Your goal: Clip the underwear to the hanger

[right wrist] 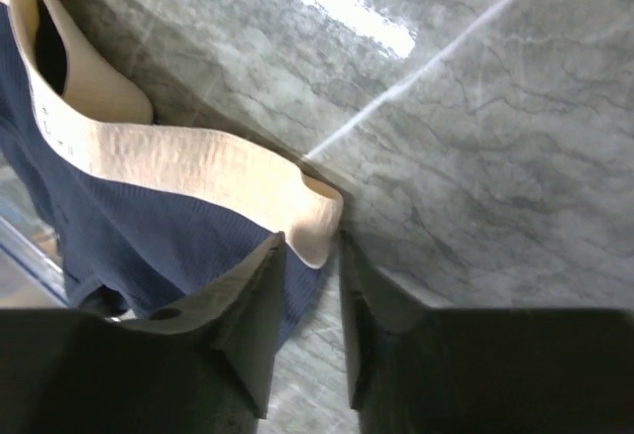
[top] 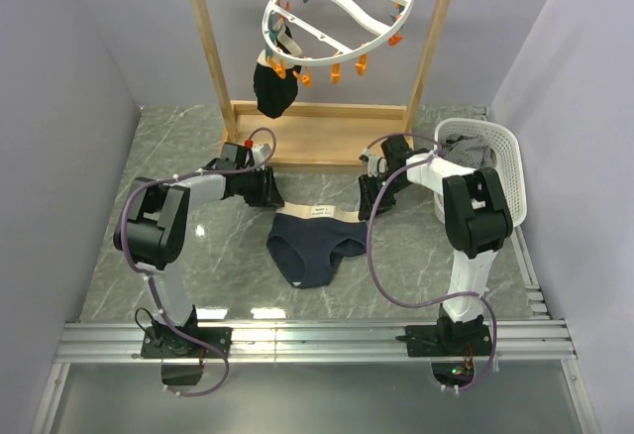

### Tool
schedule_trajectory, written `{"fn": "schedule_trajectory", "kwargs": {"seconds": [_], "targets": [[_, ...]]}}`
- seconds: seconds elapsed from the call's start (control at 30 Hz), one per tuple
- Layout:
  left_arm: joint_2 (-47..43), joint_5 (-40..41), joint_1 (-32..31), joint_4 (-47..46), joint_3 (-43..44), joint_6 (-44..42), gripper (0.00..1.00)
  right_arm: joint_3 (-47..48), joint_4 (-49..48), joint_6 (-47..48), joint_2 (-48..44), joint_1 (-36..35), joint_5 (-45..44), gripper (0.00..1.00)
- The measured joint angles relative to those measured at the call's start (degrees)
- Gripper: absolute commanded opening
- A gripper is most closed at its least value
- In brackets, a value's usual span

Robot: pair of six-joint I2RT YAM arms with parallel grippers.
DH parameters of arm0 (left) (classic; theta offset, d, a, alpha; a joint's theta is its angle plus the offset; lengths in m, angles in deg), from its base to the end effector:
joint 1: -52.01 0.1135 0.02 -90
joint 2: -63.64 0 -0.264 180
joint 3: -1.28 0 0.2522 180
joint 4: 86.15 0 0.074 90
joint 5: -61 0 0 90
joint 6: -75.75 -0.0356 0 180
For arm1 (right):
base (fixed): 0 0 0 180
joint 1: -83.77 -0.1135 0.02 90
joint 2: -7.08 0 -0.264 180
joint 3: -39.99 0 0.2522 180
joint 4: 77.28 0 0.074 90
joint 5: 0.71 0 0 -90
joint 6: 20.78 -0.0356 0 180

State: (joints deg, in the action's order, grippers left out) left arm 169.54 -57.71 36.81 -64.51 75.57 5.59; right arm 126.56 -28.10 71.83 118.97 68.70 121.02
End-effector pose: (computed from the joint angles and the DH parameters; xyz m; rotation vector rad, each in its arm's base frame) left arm 0.3526 -0.1135 0.1509 0.1130 2.5489 -0.8746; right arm 0.3565 0.1154 0.1501 -0.5408 2.7680 0.8378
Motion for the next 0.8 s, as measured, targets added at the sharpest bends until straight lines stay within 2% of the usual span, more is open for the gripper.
{"fn": "schedule_trajectory", "kwargs": {"seconds": [0.03, 0.07, 0.1, 0.3, 0.4, 0.63, 0.8], "targets": [[0.6, -0.1, 0.0, -0.2, 0.2, 0.3, 0.15, 0.0, -0.3, -0.1, 0.0, 0.0, 0.3, 0.17], [1.2, -0.5, 0.0, -0.4, 0.4, 1.0, 0.07, 0.0, -0.4, -0.3, 0.0, 0.0, 0.4, 0.06], [1.7, -0.7, 0.0, -0.5, 0.5, 1.1, 0.01, 0.0, -0.7, -0.3, 0.0, 0.0, 0.6, 0.00], [0.1, -0.6, 0.7, 0.0, 1.4, 0.3, 0.00, -0.7, -1.6, 0.0, -3.7, 0.4, 0.5, 0.00], [-6.2, 1.0, 1.7, 0.5, 1.4, -1.8, 0.00, -1.1, -1.8, 0.7, -11.6, 1.3, 0.2, 0.00], [-27.6, 2.6, 2.3, -1.7, 2.0, -5.8, 0.00, -1.1, -4.4, 3.6, -32.0, 4.8, 0.7, 0.00], [-34.6, 2.4, 2.1, -1.6, 1.7, -7.0, 0.00, -1.1, -5.2, 5.5, -40.3, 4.7, 1.0, 0.00]]}}
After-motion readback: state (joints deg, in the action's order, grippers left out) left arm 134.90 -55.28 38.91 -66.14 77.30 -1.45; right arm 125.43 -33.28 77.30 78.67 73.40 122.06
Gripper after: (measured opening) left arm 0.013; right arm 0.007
